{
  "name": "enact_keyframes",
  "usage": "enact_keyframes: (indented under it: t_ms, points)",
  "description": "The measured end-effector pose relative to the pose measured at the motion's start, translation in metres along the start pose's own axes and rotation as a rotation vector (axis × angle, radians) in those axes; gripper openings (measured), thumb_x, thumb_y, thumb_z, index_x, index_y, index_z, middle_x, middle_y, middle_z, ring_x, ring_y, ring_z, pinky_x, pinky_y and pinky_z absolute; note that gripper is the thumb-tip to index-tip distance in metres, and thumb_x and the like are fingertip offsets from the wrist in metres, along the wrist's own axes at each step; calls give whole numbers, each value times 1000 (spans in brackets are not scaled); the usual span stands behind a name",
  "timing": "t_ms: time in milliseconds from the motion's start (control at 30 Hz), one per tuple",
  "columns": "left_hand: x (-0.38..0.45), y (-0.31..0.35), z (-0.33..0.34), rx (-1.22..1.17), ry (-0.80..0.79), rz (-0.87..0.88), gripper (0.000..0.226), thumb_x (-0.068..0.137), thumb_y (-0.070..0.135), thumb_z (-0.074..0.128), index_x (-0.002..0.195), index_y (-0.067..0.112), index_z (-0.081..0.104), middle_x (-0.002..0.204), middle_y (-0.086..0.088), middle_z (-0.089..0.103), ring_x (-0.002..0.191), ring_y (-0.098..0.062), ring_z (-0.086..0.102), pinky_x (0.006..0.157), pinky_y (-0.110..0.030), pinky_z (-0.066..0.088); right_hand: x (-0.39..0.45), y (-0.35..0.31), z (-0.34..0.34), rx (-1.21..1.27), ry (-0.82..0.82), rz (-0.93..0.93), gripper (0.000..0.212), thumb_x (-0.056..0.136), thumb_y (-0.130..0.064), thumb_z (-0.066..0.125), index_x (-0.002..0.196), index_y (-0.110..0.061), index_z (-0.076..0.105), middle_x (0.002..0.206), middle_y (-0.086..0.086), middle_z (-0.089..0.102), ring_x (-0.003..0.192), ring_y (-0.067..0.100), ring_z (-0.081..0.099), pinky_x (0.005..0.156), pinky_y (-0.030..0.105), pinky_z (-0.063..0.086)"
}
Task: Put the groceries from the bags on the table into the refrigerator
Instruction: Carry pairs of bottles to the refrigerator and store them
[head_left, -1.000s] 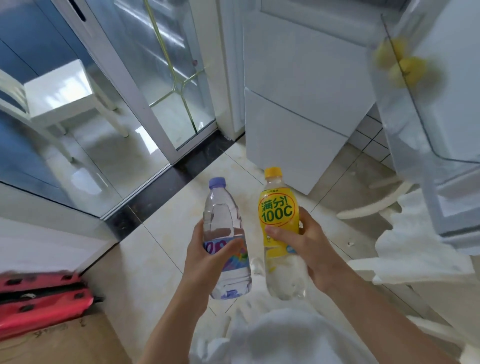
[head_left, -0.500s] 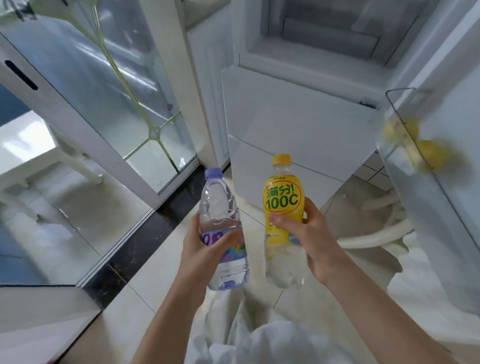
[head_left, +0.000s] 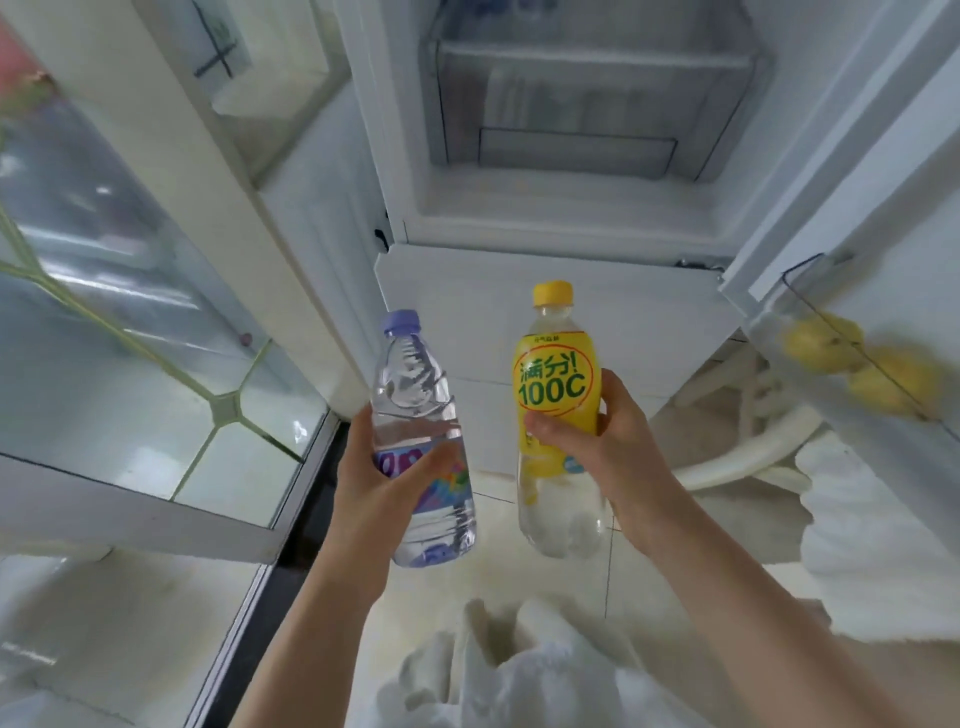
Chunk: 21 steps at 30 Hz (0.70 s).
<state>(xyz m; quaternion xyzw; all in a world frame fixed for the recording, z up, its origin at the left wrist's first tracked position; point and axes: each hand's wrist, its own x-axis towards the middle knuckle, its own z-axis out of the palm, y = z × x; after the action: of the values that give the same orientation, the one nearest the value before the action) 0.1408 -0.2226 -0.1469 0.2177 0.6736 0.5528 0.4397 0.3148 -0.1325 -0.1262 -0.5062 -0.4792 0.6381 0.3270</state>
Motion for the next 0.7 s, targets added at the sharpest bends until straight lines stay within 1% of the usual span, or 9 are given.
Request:
enact_keyframes:
  t_ms: [67, 133, 333, 400, 433, 500, 533, 600, 700]
  points:
    - [23, 13, 2, 12, -54, 35, 57, 68, 8, 84, 114, 30, 59, 103, -4, 71, 93, -26, 71, 81, -45, 59, 9, -12, 5, -32, 23, -73, 46, 74, -14, 79, 111, -23, 54, 96, -3, 69, 81, 4, 68, 59, 15, 51]
    - [45, 27, 9, 30, -100, 73, 65, 66, 7, 86, 121, 27, 56, 106, -4, 70, 95, -25, 70, 80, -42, 59, 21, -27, 7, -43, 37, -133, 46, 74, -12, 79, 109, -24, 53, 91, -6, 69, 76, 0, 66, 59, 14, 51]
    - [113, 73, 53, 54, -214, 234, 66, 68, 3, 81, 121, 30, 53, 100, 8, 71, 92, -13, 70, 71, -27, 58, 75, -75, -11, -68, 76, -280, 53, 71, -10, 81, 112, -26, 51, 93, -8, 70, 83, 7, 69, 65, 21, 55]
    - [133, 92, 71, 40, -232, 294, 69, 62, 9, 88, 118, 31, 54, 98, 9, 71, 90, -10, 70, 68, -24, 57, 96, -92, -19, -53, 98, -331, 52, 72, -11, 80, 113, -25, 51, 93, -7, 70, 83, 8, 69, 67, 22, 55]
    - [144, 101, 80, 35, -232, 327, 71, 56, 18, 89, 116, 32, 54, 99, 9, 70, 90, -9, 70, 67, -23, 57, 108, -101, -23, -37, 108, -359, 51, 72, -12, 79, 113, -24, 51, 93, -6, 70, 84, 9, 69, 68, 22, 55]
    - [165, 120, 98, 27, -211, 394, 74, 48, 36, 84, 116, 31, 54, 100, 9, 69, 92, -9, 69, 68, -21, 56, 133, -119, -29, -9, 133, -431, 50, 70, -12, 79, 111, -23, 51, 92, -5, 70, 83, 9, 68, 68, 19, 53]
    - [175, 131, 107, 22, -205, 422, 77, 47, 39, 82, 118, 31, 53, 100, 10, 69, 93, -9, 68, 68, -22, 56, 145, -129, -31, 3, 148, -464, 50, 70, -10, 80, 109, -22, 51, 89, -5, 70, 80, 8, 68, 66, 18, 52]
    - [197, 151, 127, -1, -191, 480, 81, 47, 40, 81, 122, 31, 52, 101, 11, 68, 94, -8, 68, 70, -23, 56, 171, -147, -38, 27, 196, -542, 48, 70, -6, 82, 104, -21, 52, 84, -5, 68, 75, 6, 66, 62, 15, 50]
    - [221, 179, 149, 1, -163, 590, 82, 46, 36, 81, 122, 25, 51, 101, 7, 67, 91, -8, 67, 70, -24, 56, 197, -175, -41, 62, 245, -626, 44, 69, -11, 81, 102, -20, 52, 81, -9, 68, 72, 4, 65, 61, 14, 49]
